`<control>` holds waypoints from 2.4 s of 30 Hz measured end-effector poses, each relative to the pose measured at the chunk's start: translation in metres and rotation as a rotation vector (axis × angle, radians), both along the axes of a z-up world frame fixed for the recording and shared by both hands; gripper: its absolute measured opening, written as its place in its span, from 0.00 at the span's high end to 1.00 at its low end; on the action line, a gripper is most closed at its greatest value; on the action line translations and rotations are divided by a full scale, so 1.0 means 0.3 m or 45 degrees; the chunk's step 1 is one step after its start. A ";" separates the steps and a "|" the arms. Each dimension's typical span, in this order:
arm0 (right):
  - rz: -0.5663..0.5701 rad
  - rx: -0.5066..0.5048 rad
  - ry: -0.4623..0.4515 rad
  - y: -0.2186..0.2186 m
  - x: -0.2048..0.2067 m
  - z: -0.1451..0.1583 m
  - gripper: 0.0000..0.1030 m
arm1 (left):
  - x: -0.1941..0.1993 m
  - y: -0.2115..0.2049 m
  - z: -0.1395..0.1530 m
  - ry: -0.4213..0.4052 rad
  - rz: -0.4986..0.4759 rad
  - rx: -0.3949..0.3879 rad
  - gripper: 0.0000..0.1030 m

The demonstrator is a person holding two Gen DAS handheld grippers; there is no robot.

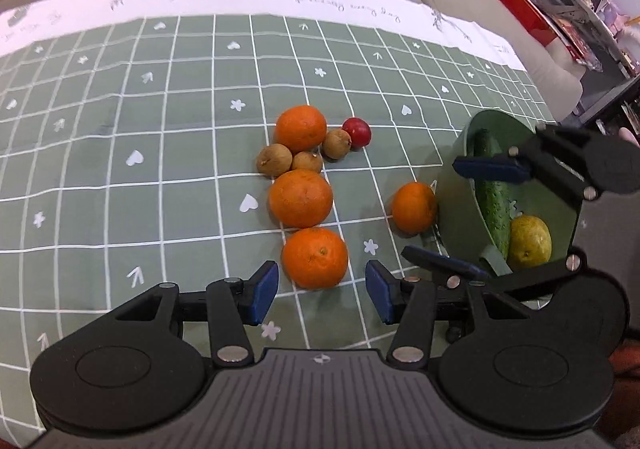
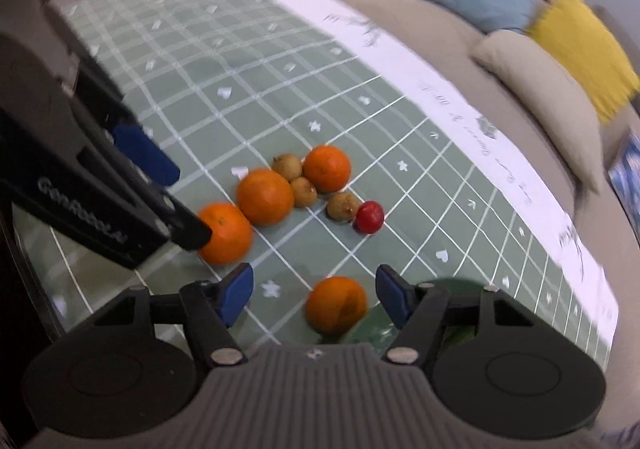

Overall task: Organize fruits
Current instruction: 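Move both tools toward the oranges beside the colander, then grasp an orange with the left tool while the right tool grasps another orange, then carry both held oranges over the colander and lower them in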

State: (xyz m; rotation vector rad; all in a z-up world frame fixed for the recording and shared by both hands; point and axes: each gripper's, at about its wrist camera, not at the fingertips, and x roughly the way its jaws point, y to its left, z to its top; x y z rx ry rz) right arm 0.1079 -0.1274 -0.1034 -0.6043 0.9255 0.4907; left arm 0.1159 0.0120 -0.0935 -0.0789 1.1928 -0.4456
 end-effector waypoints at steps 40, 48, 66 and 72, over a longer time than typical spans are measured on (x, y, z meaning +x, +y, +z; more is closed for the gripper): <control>0.079 0.069 0.000 -0.004 0.021 0.047 0.61 | -0.015 0.016 0.022 0.054 0.104 -0.061 0.54; -0.073 0.263 -0.012 -0.076 -0.049 0.140 0.61 | -0.067 -0.018 0.132 -0.035 0.114 -0.089 0.54; -0.506 0.335 -0.024 -0.474 -0.120 0.167 0.61 | -0.088 -0.381 0.240 -0.128 -0.193 -0.089 0.54; -0.605 0.313 0.014 -0.516 -0.123 0.093 0.62 | -0.075 -0.505 0.189 -0.109 -0.315 -0.023 0.54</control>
